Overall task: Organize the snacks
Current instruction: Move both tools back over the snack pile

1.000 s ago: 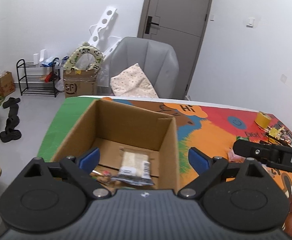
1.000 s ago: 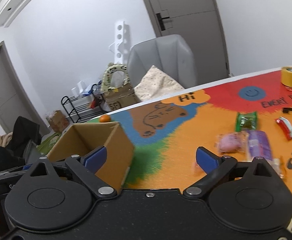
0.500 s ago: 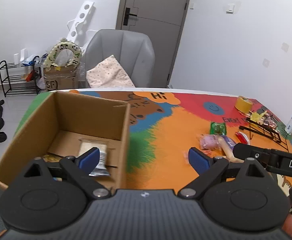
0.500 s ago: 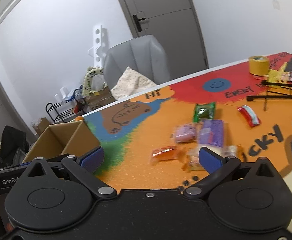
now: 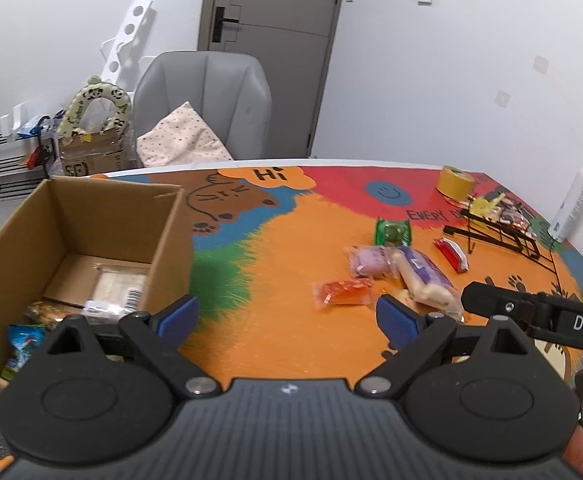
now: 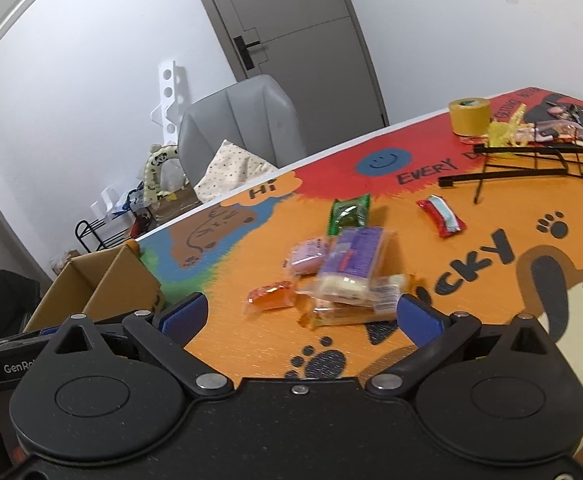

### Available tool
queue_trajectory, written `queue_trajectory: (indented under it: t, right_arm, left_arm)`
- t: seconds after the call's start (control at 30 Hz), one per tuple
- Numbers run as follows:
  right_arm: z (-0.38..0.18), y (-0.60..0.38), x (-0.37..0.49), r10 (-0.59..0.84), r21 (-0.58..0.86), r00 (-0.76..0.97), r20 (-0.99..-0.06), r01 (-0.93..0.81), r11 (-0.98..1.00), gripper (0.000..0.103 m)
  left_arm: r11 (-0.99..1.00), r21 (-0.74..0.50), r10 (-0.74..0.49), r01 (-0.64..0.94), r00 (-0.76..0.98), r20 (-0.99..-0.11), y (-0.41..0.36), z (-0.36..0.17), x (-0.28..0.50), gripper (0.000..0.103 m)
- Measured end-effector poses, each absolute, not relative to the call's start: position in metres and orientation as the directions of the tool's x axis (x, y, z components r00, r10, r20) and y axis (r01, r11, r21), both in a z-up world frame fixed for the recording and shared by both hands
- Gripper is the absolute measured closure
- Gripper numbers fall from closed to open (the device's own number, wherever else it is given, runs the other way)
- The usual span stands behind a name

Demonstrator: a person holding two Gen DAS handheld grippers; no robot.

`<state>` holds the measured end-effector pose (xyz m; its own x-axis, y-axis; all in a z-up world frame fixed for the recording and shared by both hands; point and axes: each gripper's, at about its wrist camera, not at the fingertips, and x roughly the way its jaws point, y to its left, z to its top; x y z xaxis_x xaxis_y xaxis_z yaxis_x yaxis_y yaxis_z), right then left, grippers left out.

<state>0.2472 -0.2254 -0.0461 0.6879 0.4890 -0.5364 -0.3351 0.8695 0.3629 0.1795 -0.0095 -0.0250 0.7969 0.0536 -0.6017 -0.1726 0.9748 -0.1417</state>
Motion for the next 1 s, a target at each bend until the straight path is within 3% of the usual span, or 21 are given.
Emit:
queue_trajectory:
  t: [1.0]
  right_arm:
    - [-0.087, -0.253, 0.279, 0.484, 0.414, 0.653, -0.583, -0.274, 0.868, 0.003]
  left_arm:
    - [0.98, -0.14, 0.024, -0.143, 0.777, -0.628, -0.039, -0.059, 0.223, 0.008]
